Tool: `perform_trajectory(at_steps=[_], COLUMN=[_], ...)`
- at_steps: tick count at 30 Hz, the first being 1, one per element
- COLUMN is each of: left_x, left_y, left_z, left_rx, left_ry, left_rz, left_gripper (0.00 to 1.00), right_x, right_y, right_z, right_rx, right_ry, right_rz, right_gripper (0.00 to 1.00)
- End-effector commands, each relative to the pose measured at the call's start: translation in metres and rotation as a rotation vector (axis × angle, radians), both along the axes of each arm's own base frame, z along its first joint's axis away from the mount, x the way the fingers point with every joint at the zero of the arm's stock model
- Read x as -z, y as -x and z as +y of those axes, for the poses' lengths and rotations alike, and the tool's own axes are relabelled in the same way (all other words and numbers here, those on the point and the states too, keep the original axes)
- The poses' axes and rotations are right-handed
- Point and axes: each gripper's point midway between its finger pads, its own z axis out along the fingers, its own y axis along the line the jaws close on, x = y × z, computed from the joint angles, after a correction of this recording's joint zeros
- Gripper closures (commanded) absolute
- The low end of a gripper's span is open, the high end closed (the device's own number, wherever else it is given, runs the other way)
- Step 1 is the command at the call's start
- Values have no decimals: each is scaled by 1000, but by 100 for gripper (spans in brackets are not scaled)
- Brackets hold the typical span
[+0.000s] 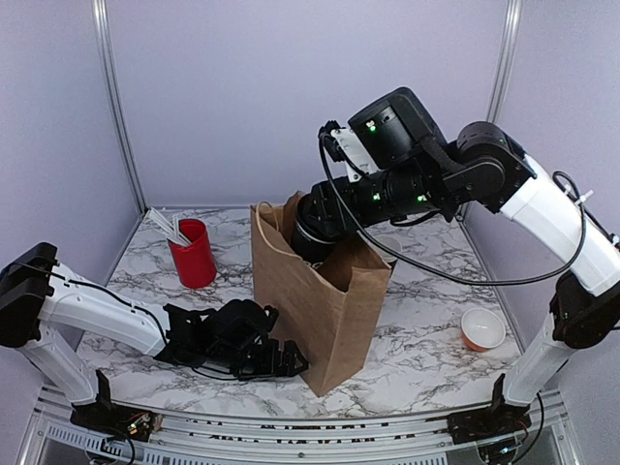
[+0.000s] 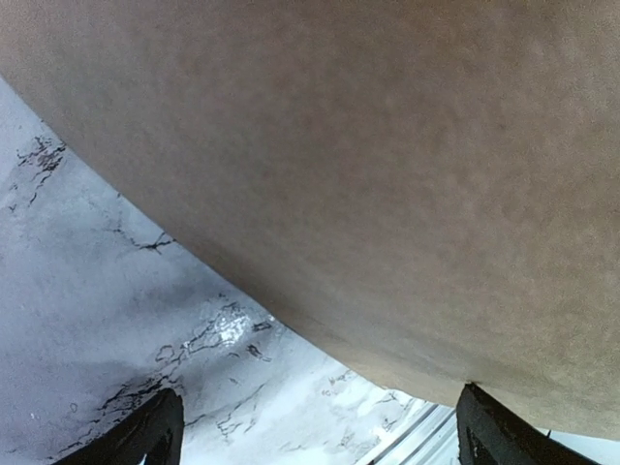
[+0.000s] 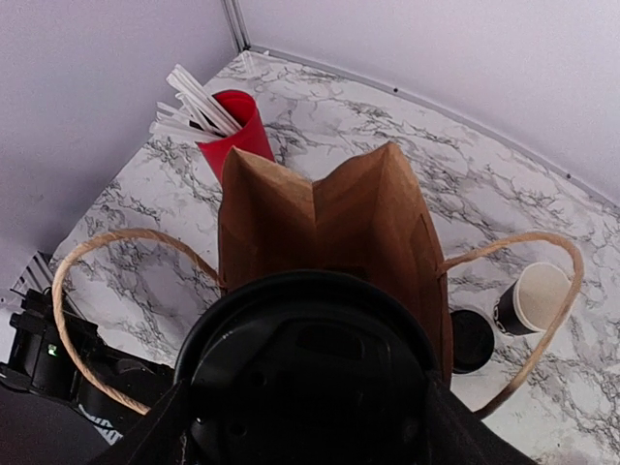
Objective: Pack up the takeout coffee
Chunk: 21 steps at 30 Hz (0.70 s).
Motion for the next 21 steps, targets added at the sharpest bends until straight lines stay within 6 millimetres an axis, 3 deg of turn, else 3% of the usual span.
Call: perform_trajectory(at_steps=[1, 8, 11, 18, 21], left_x=[-14, -25, -40, -114, -162], left_y=[-3, -4, -6, -14, -16], left_z=[-4, 19, 28, 51, 57], left_rx=[-9, -37, -39, -62, -81], left_ry=[38, 12, 18, 109, 205], left_rz=[-27, -72, -117, -270, -342], left_gripper=[1, 1, 1, 4, 7], right_x=[23, 42, 49, 58, 61], right_y=[-1, -8, -10, -14, -16], right_z=[5, 12, 14, 22, 24], right_rx=[5, -16, -32, -56, -59], right_ry=[74, 119, 121, 135, 143], right_rz=[22, 42, 61, 82, 86], right_gripper=[40, 39, 39, 39, 40])
